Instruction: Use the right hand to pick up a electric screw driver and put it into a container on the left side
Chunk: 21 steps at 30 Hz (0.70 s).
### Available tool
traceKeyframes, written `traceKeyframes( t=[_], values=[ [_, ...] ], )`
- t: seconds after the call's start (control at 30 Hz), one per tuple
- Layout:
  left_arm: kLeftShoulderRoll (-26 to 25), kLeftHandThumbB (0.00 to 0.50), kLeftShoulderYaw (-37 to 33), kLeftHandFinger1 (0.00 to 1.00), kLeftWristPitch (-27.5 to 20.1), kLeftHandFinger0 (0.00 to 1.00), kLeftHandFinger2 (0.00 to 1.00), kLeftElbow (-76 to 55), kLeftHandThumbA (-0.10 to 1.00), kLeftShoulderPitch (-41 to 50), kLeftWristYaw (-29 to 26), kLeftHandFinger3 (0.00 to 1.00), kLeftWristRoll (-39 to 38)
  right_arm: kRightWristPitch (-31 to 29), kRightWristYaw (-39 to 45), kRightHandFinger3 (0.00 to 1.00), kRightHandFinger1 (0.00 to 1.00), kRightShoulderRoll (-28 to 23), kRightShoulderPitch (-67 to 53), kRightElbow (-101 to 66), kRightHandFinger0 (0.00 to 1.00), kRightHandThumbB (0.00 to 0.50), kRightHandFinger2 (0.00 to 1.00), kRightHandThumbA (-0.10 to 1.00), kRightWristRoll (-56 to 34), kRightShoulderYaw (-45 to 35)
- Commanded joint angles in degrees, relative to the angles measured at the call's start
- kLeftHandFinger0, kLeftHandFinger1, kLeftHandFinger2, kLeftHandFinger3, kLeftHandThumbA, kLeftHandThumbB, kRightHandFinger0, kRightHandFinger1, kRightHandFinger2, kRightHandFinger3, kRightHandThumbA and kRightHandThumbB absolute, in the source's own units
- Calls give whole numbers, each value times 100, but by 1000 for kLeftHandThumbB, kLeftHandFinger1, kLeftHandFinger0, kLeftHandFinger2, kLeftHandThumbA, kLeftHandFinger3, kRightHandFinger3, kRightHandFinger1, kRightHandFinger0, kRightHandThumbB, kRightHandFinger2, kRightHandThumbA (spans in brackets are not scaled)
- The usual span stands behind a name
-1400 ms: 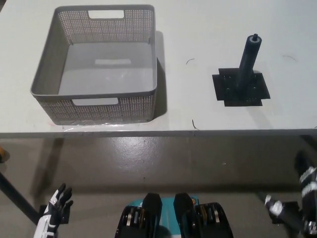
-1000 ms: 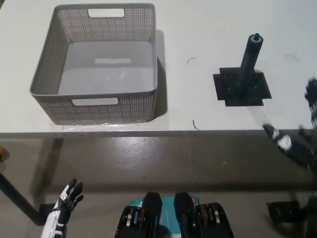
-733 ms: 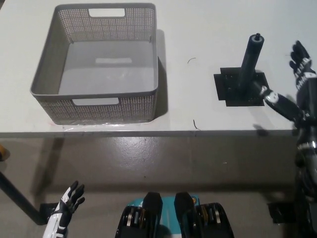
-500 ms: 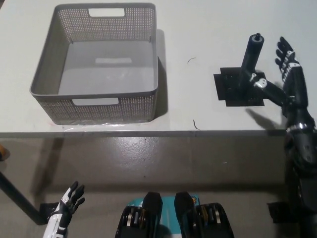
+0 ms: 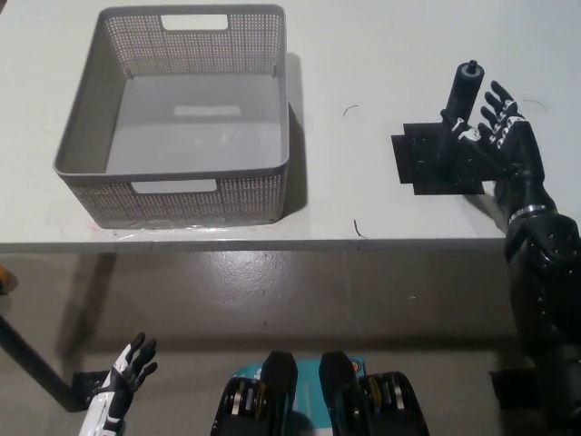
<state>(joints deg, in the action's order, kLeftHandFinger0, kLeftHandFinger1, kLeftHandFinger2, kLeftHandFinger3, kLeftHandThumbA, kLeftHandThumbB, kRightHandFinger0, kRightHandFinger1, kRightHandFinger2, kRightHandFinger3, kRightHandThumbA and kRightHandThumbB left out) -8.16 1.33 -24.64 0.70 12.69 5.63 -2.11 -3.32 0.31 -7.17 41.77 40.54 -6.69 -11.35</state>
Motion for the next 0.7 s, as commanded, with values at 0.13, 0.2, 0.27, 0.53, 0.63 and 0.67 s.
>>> traceKeyframes(
  t=[0.13, 0.2, 0.27, 0.53, 0.63, 0.67],
  values=[
    [-150, 269, 15, 1000, -229, 1000, 1000, -28, 1000, 26, 190, 1000, -245, -207, 263, 1000, 1000, -277, 900, 1143, 1000, 497, 1000, 1000, -308, -113],
    [-148, 265, 14, 1000, -229, 1000, 1000, -23, 1000, 16, 192, 1000, -238, -309, 135, 1000, 1000, -329, 1219, 1661, 1000, 500, 1000, 1000, -110, 25],
    [-163, 266, -24, 1000, -229, 1000, 1000, -20, 1000, 42, 231, 1000, -210, -288, -40, 1000, 1000, -383, 1464, 2080, 1000, 491, 1000, 943, 68, 169],
    [-107, 277, -84, 1000, -229, 1000, 1000, 17, 1000, 9, 254, 1000, -159, -302, -1426, 1000, 1000, -277, 2743, 3763, 951, 482, 1000, 414, 939, 1287],
    [-99, 268, -112, 1000, -228, 1000, 1000, -19, 1000, 38, 252, 1000, -105, -399, -2372, 105, 6, -138, 2859, 3906, 5, 220, 26, -98, 1135, 1494],
    [-104, 267, -114, 1000, -228, 1000, 1000, -23, 1000, 38, 258, 1000, -99, -439, -2387, 115, 1, -130, 2861, 3916, 1, 212, 21, -100, 1126, 1499]
  ],
)
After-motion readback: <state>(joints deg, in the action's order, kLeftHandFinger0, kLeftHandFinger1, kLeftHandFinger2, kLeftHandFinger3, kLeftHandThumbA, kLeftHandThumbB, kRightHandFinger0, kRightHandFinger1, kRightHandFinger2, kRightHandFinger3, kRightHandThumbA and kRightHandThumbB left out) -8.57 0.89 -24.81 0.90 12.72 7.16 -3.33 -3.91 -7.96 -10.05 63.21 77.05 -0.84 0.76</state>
